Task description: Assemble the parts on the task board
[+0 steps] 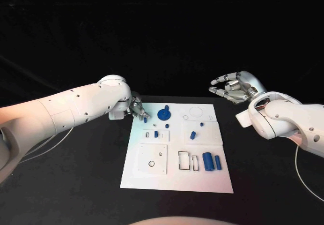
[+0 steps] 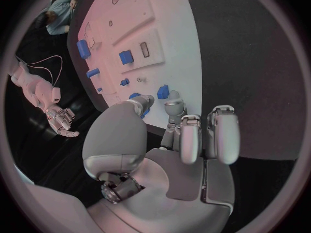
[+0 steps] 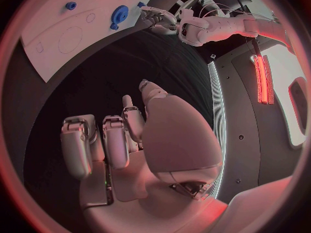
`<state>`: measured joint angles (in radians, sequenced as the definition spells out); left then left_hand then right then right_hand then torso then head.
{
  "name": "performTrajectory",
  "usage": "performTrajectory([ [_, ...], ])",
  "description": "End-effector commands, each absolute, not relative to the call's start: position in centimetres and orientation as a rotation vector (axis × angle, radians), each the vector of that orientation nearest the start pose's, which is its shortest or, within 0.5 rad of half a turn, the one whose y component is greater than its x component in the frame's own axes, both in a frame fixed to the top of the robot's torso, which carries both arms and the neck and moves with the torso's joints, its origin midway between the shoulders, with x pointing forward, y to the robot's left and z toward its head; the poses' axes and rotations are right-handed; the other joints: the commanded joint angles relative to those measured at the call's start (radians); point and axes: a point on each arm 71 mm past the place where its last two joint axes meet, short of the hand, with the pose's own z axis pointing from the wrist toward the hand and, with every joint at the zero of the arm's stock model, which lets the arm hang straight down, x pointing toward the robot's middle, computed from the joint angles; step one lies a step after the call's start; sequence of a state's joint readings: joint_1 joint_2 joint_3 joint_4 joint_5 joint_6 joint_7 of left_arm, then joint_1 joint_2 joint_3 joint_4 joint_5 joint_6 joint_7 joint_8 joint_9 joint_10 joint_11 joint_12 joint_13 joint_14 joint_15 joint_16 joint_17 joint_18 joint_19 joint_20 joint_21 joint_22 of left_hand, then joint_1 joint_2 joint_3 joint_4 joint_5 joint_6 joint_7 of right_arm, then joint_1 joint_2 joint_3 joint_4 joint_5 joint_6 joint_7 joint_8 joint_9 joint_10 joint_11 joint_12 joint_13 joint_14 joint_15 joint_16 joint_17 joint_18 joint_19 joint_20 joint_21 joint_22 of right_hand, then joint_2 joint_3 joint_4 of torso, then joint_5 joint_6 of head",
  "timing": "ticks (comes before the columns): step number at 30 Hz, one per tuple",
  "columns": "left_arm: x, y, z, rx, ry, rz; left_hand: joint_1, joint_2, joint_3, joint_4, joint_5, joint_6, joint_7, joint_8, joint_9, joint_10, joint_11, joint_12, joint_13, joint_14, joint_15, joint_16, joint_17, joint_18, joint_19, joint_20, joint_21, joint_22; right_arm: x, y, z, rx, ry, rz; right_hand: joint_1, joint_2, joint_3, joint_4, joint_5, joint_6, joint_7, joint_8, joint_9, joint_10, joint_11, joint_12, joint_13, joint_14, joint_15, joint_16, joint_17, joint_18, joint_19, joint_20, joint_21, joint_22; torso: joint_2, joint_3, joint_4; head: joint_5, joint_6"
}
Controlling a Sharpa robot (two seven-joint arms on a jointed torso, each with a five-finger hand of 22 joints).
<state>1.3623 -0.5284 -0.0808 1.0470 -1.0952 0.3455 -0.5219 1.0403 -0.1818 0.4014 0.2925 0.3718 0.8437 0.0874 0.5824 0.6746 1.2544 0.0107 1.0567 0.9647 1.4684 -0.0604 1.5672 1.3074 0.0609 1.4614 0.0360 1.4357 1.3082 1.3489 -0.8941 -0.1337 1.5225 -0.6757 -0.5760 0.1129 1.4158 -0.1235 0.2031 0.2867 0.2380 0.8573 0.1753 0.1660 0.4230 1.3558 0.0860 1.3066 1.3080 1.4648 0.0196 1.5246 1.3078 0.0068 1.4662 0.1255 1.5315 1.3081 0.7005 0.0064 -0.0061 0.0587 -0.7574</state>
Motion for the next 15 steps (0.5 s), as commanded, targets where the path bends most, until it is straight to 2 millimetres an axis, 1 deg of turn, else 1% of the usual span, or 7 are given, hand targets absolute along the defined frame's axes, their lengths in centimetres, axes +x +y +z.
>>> performTrajectory([
  [1, 57.19, 19.53, -18.36, -0.127, 2.354, -0.214, -0.001, 0.01, -0.006, -0.002, -0.004, 0.008, -0.001, -0.006, -0.002, 0.008, 0.0, 0.008, 0.002, 0.102, 0.008, 0.004, 0.263, -0.006, 0.001, 0.007, 0.0, 0.005, 50.33, -24.08, -13.62, 0.517, 1.454, 0.967, -0.007, 0.001, 0.006, -0.001, 0.005, 0.003, -0.003, 0.007, -0.001, -0.007, 0.0, -0.005, 0.038, 0.078, -0.008, -0.006, 0.162, 0.006, 0.078, -0.009, -0.004, 0.233, 0.0, 0.0004, 0.0005, 0.0, -0.002],
  [5, 57.18, 19.51, -18.38, -0.128, 2.357, -0.216, 0.005, 0.013, -0.006, -0.004, -0.004, 0.011, -0.001, -0.006, -0.003, 0.008, -0.001, 0.009, 0.002, 0.102, 0.007, 0.004, 0.263, -0.006, 0.001, 0.007, 0.001, 0.006, 50.34, -24.05, -13.63, 0.517, 1.455, 0.968, -0.007, 0.001, 0.007, -0.001, 0.005, 0.003, -0.003, 0.007, -0.001, -0.006, 0.0, -0.004, 0.039, 0.078, -0.008, -0.006, 0.162, 0.006, 0.078, -0.009, -0.004, 0.233, -0.001, 0.0004, 0.001, 0.0, -0.003],
  [6, 57.18, 19.5, -18.39, -0.128, 2.358, -0.216, 0.008, 0.015, -0.006, -0.005, -0.004, 0.012, -0.002, -0.006, -0.004, 0.008, -0.001, 0.01, 0.003, 0.102, 0.007, 0.004, 0.263, -0.006, 0.001, 0.007, 0.001, 0.007, 50.34, -24.04, -13.63, 0.517, 1.455, 0.968, -0.007, 0.001, 0.007, -0.001, 0.005, 0.003, -0.003, 0.007, -0.001, -0.006, 0.0, -0.004, 0.039, 0.078, -0.008, -0.006, 0.162, 0.006, 0.078, -0.009, -0.004, 0.233, -0.001, 0.001, 0.0012, -0.001, -0.003],
  [10, 57.18, 19.48, -18.41, -0.127, 2.361, -0.217, 0.014, 0.017, -0.006, -0.006, -0.004, 0.014, -0.002, -0.006, -0.005, 0.008, -0.001, 0.011, 0.004, 0.102, 0.007, 0.004, 0.263, -0.006, 0.001, 0.007, 0.001, 0.006, 50.35, -24.01, -13.63, 0.516, 1.456, 0.969, -0.007, 0.001, 0.007, -0.001, 0.005, 0.003, -0.003, 0.007, -0.001, -0.006, 0.0, -0.004, 0.039, 0.078, -0.008, -0.006, 0.162, 0.006, 0.078, -0.009, -0.004, 0.233, -0.001, 0.0004, 0.001, -0.001, -0.003],
  [15, 57.2, 19.49, -18.42, -0.132, 2.363, -0.22, 0.045, 0.031, -0.003, -0.01, -0.003, 0.019, -0.004, -0.008, -0.011, 0.007, -0.003, 0.014, 0.003, 0.102, 0.006, 0.004, 0.263, -0.006, 0.001, 0.007, 0.002, 0.008, 50.35, -24.0, -13.63, 0.516, 1.456, 0.969, -0.007, 0.001, 0.007, -0.001, 0.005, 0.003, -0.003, 0.007, -0.001, -0.006, 0.0, -0.004, 0.039, 0.078, -0.008, -0.006, 0.162, 0.006, 0.078, -0.009, -0.004, 0.233, 0.0, -0.0002, 0.0, -0.001, -0.005],
])
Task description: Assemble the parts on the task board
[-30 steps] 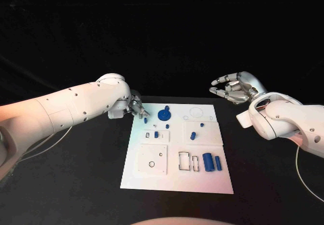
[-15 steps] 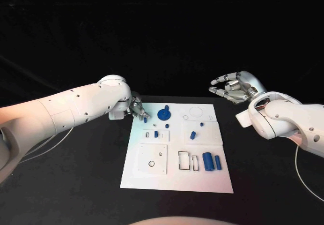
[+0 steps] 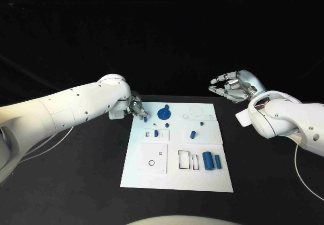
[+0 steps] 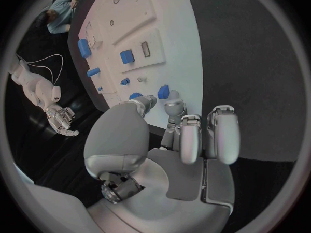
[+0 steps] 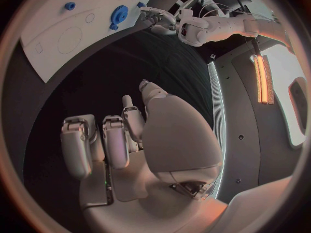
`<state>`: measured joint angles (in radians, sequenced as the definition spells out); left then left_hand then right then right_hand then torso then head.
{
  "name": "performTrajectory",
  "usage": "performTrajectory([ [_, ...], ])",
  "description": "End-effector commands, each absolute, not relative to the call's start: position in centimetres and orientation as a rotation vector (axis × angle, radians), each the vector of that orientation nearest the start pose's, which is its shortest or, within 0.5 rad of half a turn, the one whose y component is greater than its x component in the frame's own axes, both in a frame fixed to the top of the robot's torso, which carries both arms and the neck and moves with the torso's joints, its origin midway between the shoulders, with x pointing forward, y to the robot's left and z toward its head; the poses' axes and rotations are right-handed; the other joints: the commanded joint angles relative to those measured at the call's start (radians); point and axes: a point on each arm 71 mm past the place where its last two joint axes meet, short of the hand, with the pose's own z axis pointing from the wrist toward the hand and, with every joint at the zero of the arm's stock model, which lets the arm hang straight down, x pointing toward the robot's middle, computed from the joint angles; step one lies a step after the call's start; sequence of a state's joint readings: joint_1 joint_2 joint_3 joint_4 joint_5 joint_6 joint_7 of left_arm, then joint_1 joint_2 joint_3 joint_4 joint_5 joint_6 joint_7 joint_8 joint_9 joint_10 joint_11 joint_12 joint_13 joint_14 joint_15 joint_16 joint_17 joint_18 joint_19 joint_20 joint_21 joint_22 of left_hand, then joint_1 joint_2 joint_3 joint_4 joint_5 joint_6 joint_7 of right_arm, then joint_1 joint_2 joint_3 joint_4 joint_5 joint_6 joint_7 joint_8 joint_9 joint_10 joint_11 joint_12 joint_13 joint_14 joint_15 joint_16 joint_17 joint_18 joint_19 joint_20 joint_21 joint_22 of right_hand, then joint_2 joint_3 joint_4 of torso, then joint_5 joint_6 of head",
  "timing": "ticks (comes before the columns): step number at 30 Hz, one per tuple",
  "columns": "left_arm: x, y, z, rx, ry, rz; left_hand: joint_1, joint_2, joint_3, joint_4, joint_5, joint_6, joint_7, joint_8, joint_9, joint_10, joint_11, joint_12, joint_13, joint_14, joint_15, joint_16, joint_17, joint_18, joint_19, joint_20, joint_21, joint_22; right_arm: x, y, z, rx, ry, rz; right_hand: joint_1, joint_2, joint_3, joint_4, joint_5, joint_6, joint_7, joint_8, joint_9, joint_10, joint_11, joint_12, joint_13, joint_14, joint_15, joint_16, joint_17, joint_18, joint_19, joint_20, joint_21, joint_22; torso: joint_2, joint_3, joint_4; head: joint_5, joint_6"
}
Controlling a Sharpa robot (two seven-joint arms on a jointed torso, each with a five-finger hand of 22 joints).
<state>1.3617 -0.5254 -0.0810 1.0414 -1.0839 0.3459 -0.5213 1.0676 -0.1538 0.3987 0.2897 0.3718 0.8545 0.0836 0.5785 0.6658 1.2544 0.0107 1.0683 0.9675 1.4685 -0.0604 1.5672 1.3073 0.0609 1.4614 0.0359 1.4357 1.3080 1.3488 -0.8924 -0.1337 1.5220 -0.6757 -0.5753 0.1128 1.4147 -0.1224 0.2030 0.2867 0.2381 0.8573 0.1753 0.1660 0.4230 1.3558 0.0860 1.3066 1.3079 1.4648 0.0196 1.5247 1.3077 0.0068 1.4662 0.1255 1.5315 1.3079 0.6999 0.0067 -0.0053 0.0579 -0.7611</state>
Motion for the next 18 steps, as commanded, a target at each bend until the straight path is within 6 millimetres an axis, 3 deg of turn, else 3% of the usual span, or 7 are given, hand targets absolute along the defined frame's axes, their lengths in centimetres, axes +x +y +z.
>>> performTrajectory([
  [1, 57.2, 19.48, -18.42, -0.132, 2.363, -0.22, 0.023, 0.006, 0.001, -0.008, -0.003, 0.008, 0.0, -0.005, -0.003, 0.007, -0.003, 0.004, 0.001, 0.102, 0.005, 0.004, 0.264, -0.006, 0.001, 0.007, 0.001, 0.008, 50.35, -24.0, -13.63, 0.516, 1.456, 0.969, -0.006, 0.0, 0.007, -0.001, 0.005, 0.003, -0.003, 0.007, -0.001, -0.006, 0.0, -0.004, 0.039, 0.078, -0.008, -0.006, 0.162, 0.006, 0.078, -0.009, -0.004, 0.234, 0.0, -0.0005, -0.0007, 0.0, -0.001],
  [7, 57.23, 19.45, -18.43, -0.138, 2.364, -0.224, 0.075, 0.026, 0.012, -0.019, -0.003, 0.011, -0.003, -0.005, -0.008, 0.006, -0.006, 0.007, 0.0, 0.102, 0.003, 0.004, 0.264, -0.006, 0.001, 0.005, 0.002, 0.01, 50.35, -23.97, -13.63, 0.516, 1.456, 0.97, -0.006, 0.002, 0.009, -0.001, 0.007, 0.003, -0.003, 0.008, -0.001, -0.005, 0.0, -0.003, 0.04, 0.078, -0.008, -0.006, 0.163, 0.006, 0.078, -0.009, -0.004, 0.234, 0.0, -0.0003, -0.0003, 0.0, -0.002],
  [18, 57.23, 19.4, -18.47, -0.141, 2.37, -0.23, 0.086, 0.029, 0.014, -0.021, -0.003, 0.013, -0.003, -0.005, -0.009, 0.008, -0.006, 0.01, 0.002, 0.102, 0.003, 0.004, 0.264, -0.007, 0.002, 0.005, 0.004, 0.013, 50.35, -23.94, -13.63, 0.515, 1.456, 0.97, -0.006, 0.002, 0.009, -0.001, 0.007, 0.003, -0.003, 0.008, -0.001, -0.005, 0.0, -0.003, 0.04, 0.078, -0.008, -0.006, 0.163, 0.006, 0.078, -0.009, -0.004, 0.234, 0.0, -0.0004, -0.0007, -0.002, -0.005],
])
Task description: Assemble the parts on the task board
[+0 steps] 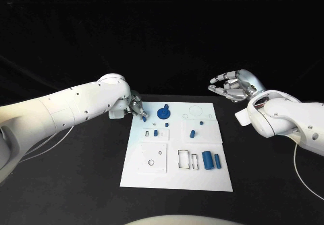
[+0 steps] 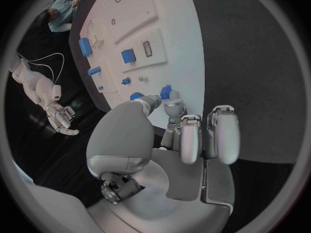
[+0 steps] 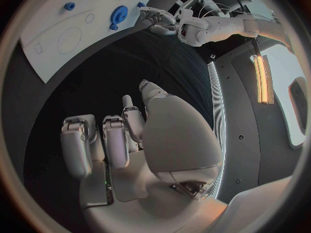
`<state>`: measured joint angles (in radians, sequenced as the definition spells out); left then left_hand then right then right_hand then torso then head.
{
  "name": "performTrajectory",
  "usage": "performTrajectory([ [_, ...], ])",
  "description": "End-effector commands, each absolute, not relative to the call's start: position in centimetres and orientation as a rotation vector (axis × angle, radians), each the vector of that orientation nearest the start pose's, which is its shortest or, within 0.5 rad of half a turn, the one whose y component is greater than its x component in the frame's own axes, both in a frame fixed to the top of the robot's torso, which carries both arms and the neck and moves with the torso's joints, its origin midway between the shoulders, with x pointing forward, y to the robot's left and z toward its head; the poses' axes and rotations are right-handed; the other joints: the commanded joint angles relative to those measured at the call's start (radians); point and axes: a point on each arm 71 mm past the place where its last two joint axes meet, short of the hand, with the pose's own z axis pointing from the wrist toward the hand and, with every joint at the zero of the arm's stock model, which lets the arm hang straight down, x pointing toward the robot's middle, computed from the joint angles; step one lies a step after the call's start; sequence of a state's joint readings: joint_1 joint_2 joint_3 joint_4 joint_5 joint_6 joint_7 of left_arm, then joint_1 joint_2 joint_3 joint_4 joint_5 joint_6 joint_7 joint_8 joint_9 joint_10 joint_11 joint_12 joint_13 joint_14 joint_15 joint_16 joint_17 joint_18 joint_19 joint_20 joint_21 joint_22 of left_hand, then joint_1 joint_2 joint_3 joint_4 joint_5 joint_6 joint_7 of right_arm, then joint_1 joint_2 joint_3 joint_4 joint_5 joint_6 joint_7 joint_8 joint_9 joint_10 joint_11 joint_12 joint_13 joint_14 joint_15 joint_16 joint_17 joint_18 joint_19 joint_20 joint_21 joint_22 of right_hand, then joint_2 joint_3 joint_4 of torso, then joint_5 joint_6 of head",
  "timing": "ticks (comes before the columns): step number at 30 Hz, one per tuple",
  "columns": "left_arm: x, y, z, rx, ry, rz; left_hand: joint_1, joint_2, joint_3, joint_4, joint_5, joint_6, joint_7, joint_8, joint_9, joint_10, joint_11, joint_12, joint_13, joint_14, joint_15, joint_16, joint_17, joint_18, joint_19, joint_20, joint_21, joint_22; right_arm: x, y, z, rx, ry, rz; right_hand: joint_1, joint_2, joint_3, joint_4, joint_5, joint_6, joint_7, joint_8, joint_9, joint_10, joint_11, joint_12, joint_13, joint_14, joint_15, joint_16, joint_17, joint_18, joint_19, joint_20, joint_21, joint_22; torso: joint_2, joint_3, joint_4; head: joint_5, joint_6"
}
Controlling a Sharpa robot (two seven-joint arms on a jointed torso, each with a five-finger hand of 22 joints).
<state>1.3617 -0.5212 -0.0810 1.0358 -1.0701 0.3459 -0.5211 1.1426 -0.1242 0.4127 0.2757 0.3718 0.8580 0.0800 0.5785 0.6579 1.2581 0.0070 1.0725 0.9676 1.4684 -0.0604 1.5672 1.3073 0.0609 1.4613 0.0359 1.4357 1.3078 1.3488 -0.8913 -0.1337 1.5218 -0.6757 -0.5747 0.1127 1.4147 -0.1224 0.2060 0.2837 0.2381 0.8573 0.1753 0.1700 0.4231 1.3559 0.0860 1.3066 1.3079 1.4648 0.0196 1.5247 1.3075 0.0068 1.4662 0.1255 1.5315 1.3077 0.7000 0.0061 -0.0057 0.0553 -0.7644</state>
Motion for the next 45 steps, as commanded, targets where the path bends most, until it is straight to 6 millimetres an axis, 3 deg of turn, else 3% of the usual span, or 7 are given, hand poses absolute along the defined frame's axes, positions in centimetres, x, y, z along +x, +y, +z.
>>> performTrajectory([
  [1, 57.2, 19.4, -18.5, -0.141, 2.371, -0.23, 0.013, 0.0, 0.0, -0.007, -0.003, 0.01, 0.0, -0.004, -0.001, 0.004, -0.003, 0.005, 0.001, 0.102, 0.003, 0.004, 0.263, -0.007, 0.002, 0.005, 0.004, 0.013, 50.4, -23.9, -13.6, 0.515, 1.456, 0.97, -0.006, 0.002, 0.006, 0.001, 0.007, 0.003, -0.003, 0.004, -0.001, -0.005, 0.0, -0.003, 0.04, 0.078, -0.008, -0.006, 0.163, 0.006, 0.078, -0.009, -0.004, 0.234, 0.0, 0.0005, -0.0003, 0.0, -0.002],
  [7, 57.2, 19.4, -18.5, -0.139, 2.375, -0.229, 0.031, 0.005, 0.005, -0.012, -0.002, 0.014, -0.002, -0.004, -0.003, 0.006, -0.005, 0.008, 0.002, 0.102, 0.001, 0.004, 0.263, -0.007, 0.002, 0.004, 0.004, 0.014, 50.3, -23.9, -13.6, 0.515, 1.456, 0.97, -0.006, 0.002, 0.006, 0.001, 0.007, 0.003, -0.003, 0.004, -0.001, -0.005, 0.0, -0.003, 0.04, 0.078, -0.008, -0.006, 0.163, 0.006, 0.078, -0.009, -0.004, 0.234, 0.0, 0.0004, -0.0002, 0.002, -0.004],
  [16, 57.2, 19.5, -18.5, -0.14, 2.379, -0.23, 0.107, 0.018, 0.053, -0.058, -0.002, 0.013, -0.007, -0.003, -0.009, 0.006, -0.01, 0.007, -0.002, 0.102, -0.003, 0.004, 0.263, -0.007, 0.002, 0.001, 0.005, 0.015, 50.3, -23.9, -13.6, 0.515, 1.455, 0.97, -0.006, 0.002, 0.006, 0.001, 0.007, 0.003, -0.003, 0.004, -0.001, -0.005, 0.0, -0.003, 0.04, 0.078, -0.008, -0.006, 0.163, 0.006, 0.078, -0.009, -0.004, 0.234, 0.001, 0.001, -0.0003, 0.001, -0.009],
  [20, 57.1, 19.5, -18.6, -0.142, 2.382, -0.234, 0.176, 0.009, 0.137, -0.137, 0.004, 0.005, -0.005, 0.007, -0.004, 0.005, -0.01, 0.002, -0.009, 0.102, -0.005, 0.004, 0.263, -0.007, 0.002, -0.001, 0.005, 0.017, 50.3, -23.9, -13.6, 0.515, 1.454, 0.97, -0.006, 0.002, 0.006, 0.001, 0.007, 0.003, -0.003, 0.004, -0.001, -0.005, 0.0, -0.003, 0.04, 0.078, -0.008, -0.006, 0.163, 0.006, 0.078, -0.009, -0.004, 0.234, 0.0, 0.0009, -0.0001, 0.002, -0.011],
  [22, 57.1, 19.5, -18.6, -0.141, 2.384, -0.235, 0.182, 0.004, 0.162, -0.154, 0.005, 0.004, -0.002, 0.012, 0.0, 0.007, -0.008, 0.002, -0.009, 0.102, -0.003, 0.004, 0.263, -0.008, 0.003, 0.0, 0.005, 0.018, 50.3, -23.9, -13.6, 0.515, 1.454, 0.97, -0.006, 0.002, 0.006, 0.001, 0.007, 0.003, -0.003, 0.004, -0.001, -0.005, 0.0, -0.003, 0.04, 0.078, -0.008, -0.006, 0.163, 0.006, 0.078, -0.009, -0.004, 0.234, 0.0, 0.0011, -0.0001, 0.003, -0.012],
  [29, 57.1, 19.5, -18.5, -0.154, 2.375, -0.244, 0.162, -0.016, 0.263, -0.207, 0.004, 0.007, 0.006, 0.032, 0.013, 0.017, -0.003, 0.007, -0.009, 0.102, 0.003, 0.004, 0.263, -0.008, 0.003, 0.005, 0.007, 0.022, 50.4, -23.9, -13.6, 0.515, 1.452, 0.97, -0.006, 0.002, 0.009, 0.001, 0.009, 0.004, -0.003, 0.005, -0.001, -0.003, 0.0, -0.003, 0.04, 0.078, -0.009, -0.006, 0.162, 0.006, 0.078, -0.009, -0.005, 0.234, 0.0, 0.0009, -0.0006, 0.004, -0.011],
  [45, 54.7, 20.0, -17.4, -0.284, 2.269, -0.431, 0.115, -0.055, 0.363, -0.252, 0.013, 0.03, -0.001, 0.052, 0.027, 0.048, -0.01, 0.039, 0.019, 0.102, -0.003, 0.004, 0.263, -0.012, 0.014, -0.001, 0.02, 0.044, 50.4, -24.1, -13.6, 0.518, 1.447, 0.965, -0.009, 0.005, 0.011, 0.003, 0.009, 0.004, -0.003, 0.006, -0.001, -0.003, 0.0, -0.003, 0.039, 0.078, -0.009, -0.007, 0.161, 0.006, 0.077, -0.009, -0.006, 0.233, -0.003, 0.0024, 0.0016, 0.008, -0.011],
])
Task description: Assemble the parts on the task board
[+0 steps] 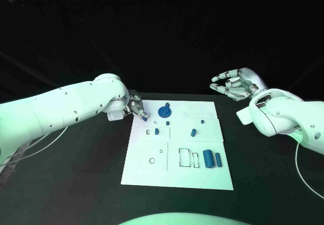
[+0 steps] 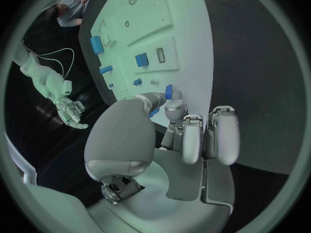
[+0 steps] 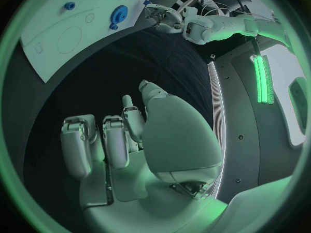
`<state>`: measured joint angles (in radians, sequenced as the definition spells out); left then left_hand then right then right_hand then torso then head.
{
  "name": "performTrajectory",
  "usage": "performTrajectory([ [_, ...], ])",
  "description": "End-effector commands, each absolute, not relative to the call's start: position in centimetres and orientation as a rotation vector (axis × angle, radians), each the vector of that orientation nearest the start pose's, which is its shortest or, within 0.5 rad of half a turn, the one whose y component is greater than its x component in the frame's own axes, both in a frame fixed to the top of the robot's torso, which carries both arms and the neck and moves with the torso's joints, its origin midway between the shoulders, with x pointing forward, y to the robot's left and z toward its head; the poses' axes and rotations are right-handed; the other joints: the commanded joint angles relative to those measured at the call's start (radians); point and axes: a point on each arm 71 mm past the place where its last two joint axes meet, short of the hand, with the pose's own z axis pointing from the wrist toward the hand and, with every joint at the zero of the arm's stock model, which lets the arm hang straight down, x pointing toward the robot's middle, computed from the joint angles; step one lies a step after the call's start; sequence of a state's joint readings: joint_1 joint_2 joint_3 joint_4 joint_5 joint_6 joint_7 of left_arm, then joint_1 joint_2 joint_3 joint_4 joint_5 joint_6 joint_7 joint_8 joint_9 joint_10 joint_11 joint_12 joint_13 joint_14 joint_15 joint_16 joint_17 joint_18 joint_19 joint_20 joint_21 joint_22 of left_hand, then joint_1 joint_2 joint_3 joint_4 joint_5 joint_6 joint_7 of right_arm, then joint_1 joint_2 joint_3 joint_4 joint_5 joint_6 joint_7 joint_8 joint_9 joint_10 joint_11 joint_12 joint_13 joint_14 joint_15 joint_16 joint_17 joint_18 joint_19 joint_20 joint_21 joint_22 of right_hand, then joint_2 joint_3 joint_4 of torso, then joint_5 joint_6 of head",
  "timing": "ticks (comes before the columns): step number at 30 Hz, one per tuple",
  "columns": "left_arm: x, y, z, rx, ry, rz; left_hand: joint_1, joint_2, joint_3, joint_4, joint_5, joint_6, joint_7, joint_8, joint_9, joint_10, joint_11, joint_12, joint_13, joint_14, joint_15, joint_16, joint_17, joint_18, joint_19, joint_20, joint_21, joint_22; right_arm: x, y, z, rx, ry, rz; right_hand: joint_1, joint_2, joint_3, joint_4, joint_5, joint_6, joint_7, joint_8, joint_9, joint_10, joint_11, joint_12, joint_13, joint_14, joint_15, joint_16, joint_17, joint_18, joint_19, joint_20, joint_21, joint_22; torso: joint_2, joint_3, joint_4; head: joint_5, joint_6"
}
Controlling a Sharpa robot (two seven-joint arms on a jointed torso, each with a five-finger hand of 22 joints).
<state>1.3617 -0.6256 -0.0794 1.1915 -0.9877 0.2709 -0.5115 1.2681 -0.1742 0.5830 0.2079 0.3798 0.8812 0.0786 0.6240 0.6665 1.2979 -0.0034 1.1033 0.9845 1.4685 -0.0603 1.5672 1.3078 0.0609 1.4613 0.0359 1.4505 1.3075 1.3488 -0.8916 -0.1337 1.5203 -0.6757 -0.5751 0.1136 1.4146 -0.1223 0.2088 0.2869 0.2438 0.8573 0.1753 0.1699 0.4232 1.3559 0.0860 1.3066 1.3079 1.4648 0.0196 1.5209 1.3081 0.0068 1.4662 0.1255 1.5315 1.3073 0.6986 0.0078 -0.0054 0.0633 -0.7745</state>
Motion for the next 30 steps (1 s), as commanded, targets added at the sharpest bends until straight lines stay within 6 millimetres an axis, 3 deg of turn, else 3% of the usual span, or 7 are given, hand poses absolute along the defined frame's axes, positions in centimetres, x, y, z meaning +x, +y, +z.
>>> performTrajectory([
  [1, 54.5, 20.1, -17.3, -0.285, 2.26, -0.44, -0.012, -0.006, 0.197, -0.185, 0.006, 0.008, -0.001, 0.007, 0.019, 0.009, 0.0, 0.008, 0.002, 0.102, -0.004, 0.004, 0.263, -0.012, 0.014, -0.001, 0.006, 0.046, 50.4, -24.2, -13.6, 0.518, 1.447, 0.965, -0.009, 0.005, 0.008, 0.0, 0.004, 0.004, -0.003, 0.006, -0.002, -0.003, 0.0, -0.003, 0.039, 0.078, -0.009, -0.003, 0.16, 0.006, 0.077, -0.009, -0.006, 0.233, -0.001, 0.0007, 0.0014, 0.001, 0.0],
  [7, 52.6, 20.5, -17.1, -0.279, 2.204, -0.478, -0.022, -0.016, 0.213, -0.19, 0.009, 0.016, -0.003, 0.009, 0.021, 0.016, -0.002, 0.013, 0.007, 0.102, -0.006, 0.004, 0.263, -0.014, 0.018, -0.003, 0.009, 0.053, 50.4, -24.3, -13.6, 0.52, 1.445, 0.962, -0.009, 0.005, 0.008, 0.0, 0.004, 0.004, -0.003, 0.006, -0.002, -0.003, 0.0, -0.003, 0.039, 0.078, -0.009, -0.003, 0.16, 0.006, 0.077, -0.009, -0.006, 0.233, 0.0, -0.0015, 0.0021, 0.0, 0.0],
  [16, 50.5, 20.7, -18.1, -0.219, 2.166, -0.472, -0.03, -0.026, 0.229, -0.193, 0.013, 0.023, -0.006, 0.011, 0.024, 0.025, -0.005, 0.02, 0.016, 0.102, -0.009, 0.004, 0.263, -0.014, 0.018, -0.005, 0.01, 0.053, 50.4, -24.5, -13.6, 0.522, 1.444, 0.959, -0.009, 0.005, 0.008, 0.0, 0.004, 0.004, -0.003, 0.006, -0.002, -0.003, 0.0, -0.003, 0.039, 0.078, -0.009, -0.003, 0.16, 0.006, 0.077, -0.009, -0.006, 0.233, 0.0, -0.0019, 0.0039, 0.003, -0.002],
  [25, 49.5, 20.0, -19.5, -0.185, 2.182, -0.461, -0.035, -0.033, 0.237, -0.194, 0.017, 0.028, -0.008, 0.012, 0.025, 0.032, -0.007, 0.027, 0.024, 0.102, -0.01, 0.004, 0.263, -0.014, 0.018, -0.007, 0.01, 0.053, 50.4, -24.5, -13.7, 0.522, 1.445, 0.959, -0.011, 0.005, 0.009, 0.0, 0.004, 0.004, -0.003, 0.006, -0.002, -0.004, 0.0, -0.004, 0.039, 0.078, -0.009, -0.004, 0.16, 0.006, 0.077, -0.01, -0.006, 0.234, 0.0, -0.0032, 0.0024, 0.006, -0.003],
  [30, 49.2, 19.6, -20.0, -0.168, 2.188, -0.454, -0.037, -0.034, 0.24, -0.194, 0.019, 0.029, -0.008, 0.012, 0.026, 0.033, -0.007, 0.028, 0.025, 0.102, -0.01, 0.004, 0.263, -0.014, 0.018, -0.007, 0.01, 0.053, 50.4, -24.5, -13.7, 0.521, 1.445, 0.959, -0.011, 0.005, 0.009, 0.0, 0.004, 0.004, -0.003, 0.006, -0.002, -0.004, 0.0, -0.004, 0.039, 0.078, -0.009, -0.004, 0.16, 0.006, 0.077, -0.01, -0.006, 0.234, 0.001, -0.0021, 0.0024, 0.006, -0.002],
])
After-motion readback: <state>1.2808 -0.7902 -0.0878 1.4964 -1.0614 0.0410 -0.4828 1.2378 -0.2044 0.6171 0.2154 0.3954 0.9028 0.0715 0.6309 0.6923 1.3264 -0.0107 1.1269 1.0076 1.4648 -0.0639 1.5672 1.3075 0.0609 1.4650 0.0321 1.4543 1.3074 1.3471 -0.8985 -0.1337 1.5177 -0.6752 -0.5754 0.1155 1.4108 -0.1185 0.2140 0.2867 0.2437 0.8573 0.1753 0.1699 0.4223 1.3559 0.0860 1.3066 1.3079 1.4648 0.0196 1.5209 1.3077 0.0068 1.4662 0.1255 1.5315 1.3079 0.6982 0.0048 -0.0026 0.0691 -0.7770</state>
